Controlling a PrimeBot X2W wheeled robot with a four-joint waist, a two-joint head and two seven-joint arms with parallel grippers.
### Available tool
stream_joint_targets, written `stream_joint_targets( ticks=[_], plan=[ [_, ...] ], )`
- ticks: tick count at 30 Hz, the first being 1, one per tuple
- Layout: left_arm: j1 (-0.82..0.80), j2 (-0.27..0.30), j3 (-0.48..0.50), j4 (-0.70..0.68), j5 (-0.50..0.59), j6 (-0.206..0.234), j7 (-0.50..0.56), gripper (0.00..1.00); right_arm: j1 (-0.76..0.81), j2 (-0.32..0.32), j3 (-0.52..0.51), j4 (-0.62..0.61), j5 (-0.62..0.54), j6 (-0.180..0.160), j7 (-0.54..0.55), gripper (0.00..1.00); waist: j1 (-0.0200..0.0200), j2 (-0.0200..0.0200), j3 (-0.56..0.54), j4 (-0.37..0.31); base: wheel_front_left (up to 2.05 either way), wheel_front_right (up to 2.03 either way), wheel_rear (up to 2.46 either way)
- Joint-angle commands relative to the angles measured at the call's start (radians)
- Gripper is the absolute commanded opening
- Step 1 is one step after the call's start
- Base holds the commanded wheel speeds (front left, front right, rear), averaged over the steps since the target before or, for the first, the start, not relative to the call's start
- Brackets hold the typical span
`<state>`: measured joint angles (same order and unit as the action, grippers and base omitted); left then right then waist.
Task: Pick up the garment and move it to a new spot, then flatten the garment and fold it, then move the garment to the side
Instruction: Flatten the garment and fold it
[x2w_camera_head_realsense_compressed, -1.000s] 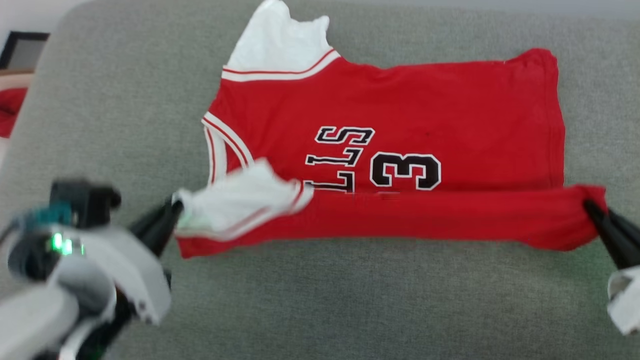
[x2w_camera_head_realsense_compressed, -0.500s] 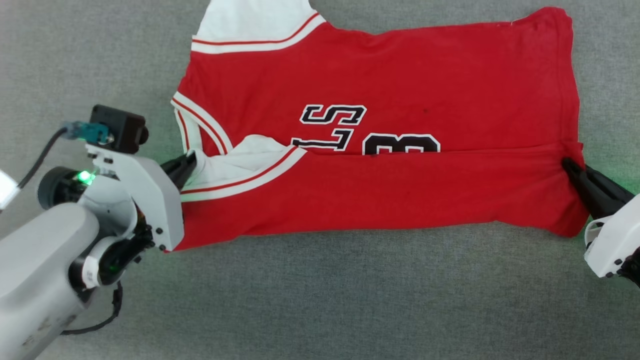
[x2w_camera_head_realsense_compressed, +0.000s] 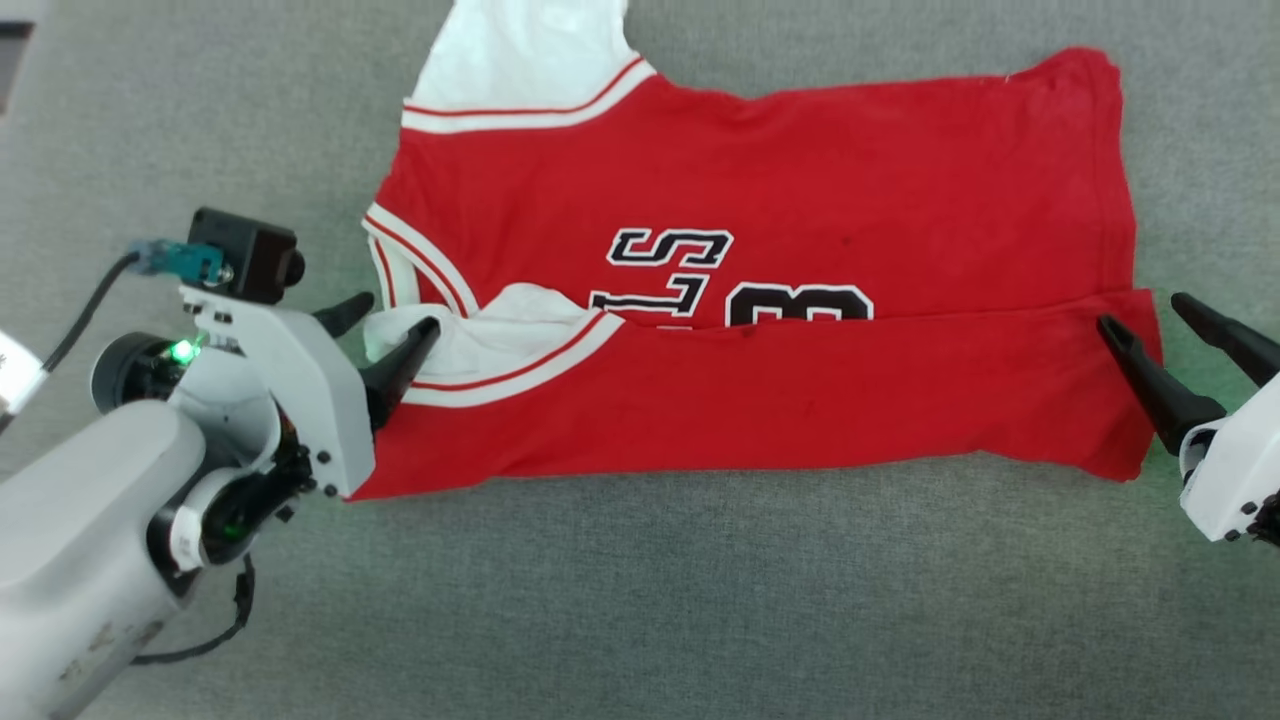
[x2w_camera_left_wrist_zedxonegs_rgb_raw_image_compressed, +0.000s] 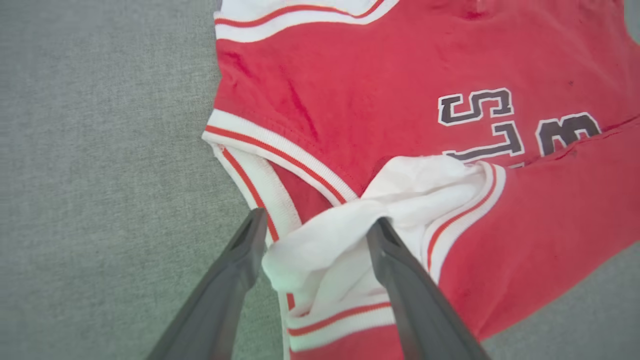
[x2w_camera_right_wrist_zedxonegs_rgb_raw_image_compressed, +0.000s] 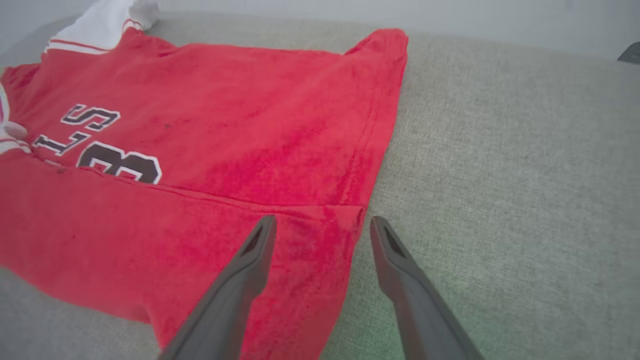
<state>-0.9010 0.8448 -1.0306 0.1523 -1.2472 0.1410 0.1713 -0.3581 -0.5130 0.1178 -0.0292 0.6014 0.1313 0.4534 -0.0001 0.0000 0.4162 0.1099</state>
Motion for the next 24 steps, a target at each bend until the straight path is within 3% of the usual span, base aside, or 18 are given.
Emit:
stream_joint_targets(
  ticks=[1,12,24],
  plan=[
    [0.018,0.010,0.003,-0.011,0.002,0.006,-0.014,1.00,0.006,-0.001,-0.007,-0.011,0.004,-0.001,0.001,1.00,0.0001,0.0000,-0.034,0.003,0.00,0.00,0.00],
    [0.113,0.051,0.022,-0.109,-0.018,0.070,-0.097,1.00,0.085,0.029,-0.075,-0.099,-0.040,-0.001,-0.059,1.00,0.0001,0.0000,-0.145,0.019,0.00,0.00,0.00],
    [0.195,0.107,0.034,-0.172,-0.109,0.112,-0.071,1.00,0.183,0.094,-0.107,-0.242,-0.096,-0.001,-0.192,1.00,0.0001,0.0000,-0.191,-0.018,0.00,0.00,0.00]
  ],
)
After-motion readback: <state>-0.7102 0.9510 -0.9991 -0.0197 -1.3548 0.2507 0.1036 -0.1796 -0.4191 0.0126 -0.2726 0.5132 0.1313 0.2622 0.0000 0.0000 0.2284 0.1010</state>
